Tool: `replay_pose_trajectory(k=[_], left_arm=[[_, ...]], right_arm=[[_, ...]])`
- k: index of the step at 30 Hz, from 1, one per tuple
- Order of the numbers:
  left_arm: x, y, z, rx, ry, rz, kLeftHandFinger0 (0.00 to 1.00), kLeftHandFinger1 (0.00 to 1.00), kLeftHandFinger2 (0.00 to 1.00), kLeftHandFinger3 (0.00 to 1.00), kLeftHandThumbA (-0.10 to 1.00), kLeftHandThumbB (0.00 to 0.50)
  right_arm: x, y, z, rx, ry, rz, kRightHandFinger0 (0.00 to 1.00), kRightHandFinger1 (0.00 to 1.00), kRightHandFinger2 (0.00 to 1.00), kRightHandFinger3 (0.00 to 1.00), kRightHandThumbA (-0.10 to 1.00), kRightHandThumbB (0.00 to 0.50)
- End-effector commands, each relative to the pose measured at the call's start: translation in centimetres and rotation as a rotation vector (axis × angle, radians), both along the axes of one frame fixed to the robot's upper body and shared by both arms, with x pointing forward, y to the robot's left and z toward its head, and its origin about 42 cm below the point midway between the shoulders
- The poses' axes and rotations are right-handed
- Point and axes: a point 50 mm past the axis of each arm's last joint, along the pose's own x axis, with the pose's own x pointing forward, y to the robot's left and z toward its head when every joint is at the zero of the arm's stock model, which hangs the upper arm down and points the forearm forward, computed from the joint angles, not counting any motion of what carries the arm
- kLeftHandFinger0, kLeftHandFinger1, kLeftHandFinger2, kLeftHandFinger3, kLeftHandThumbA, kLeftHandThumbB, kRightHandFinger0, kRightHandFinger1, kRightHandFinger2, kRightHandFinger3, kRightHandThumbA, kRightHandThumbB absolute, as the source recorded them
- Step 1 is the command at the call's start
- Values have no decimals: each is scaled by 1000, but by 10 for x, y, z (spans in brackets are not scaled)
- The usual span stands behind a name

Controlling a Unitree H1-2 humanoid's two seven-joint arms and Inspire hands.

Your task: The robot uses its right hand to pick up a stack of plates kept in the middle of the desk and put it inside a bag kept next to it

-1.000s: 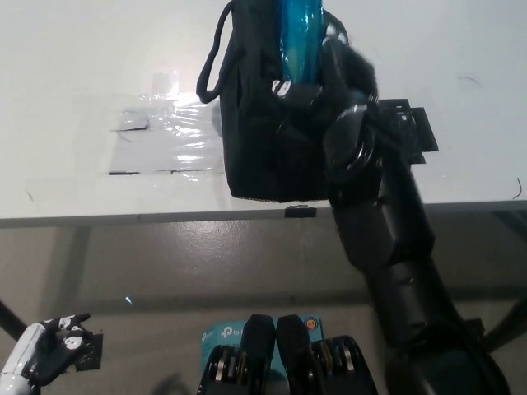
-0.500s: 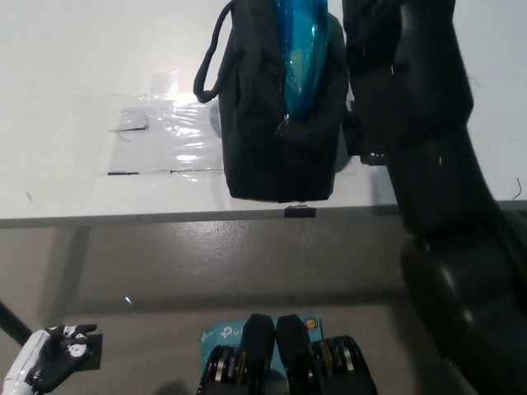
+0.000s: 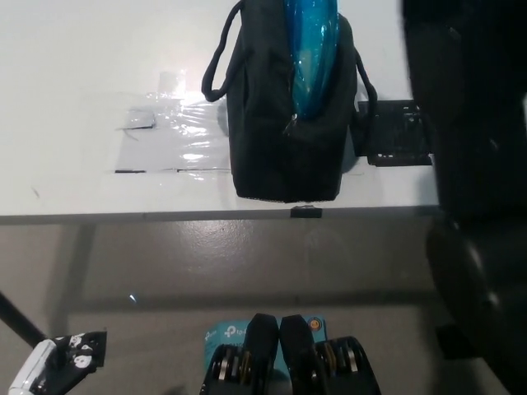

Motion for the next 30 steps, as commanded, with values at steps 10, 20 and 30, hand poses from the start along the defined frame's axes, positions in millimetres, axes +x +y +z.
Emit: replay_pose_trajectory(k=[10, 20, 30], left_arm=[[2, 5, 16, 48, -64, -44, 654, 688, 745, 718, -100, 96], [3, 8, 18, 54, -81, -36, 656, 693, 775, 730, -100, 88], [2, 10, 20, 39, -80, -14, 666, 688, 740, 745, -100, 95]], right_arm=[[-164, -97, -210, 325, -40, 325, 969, 1000, 1000, 1000, 568, 121], [-205, -143, -347, 481, 79, 235, 733, 916, 1000, 919, 285, 153], [-235, -172, -470, 609, 250, 104, 649, 708, 880, 952, 308, 216]])
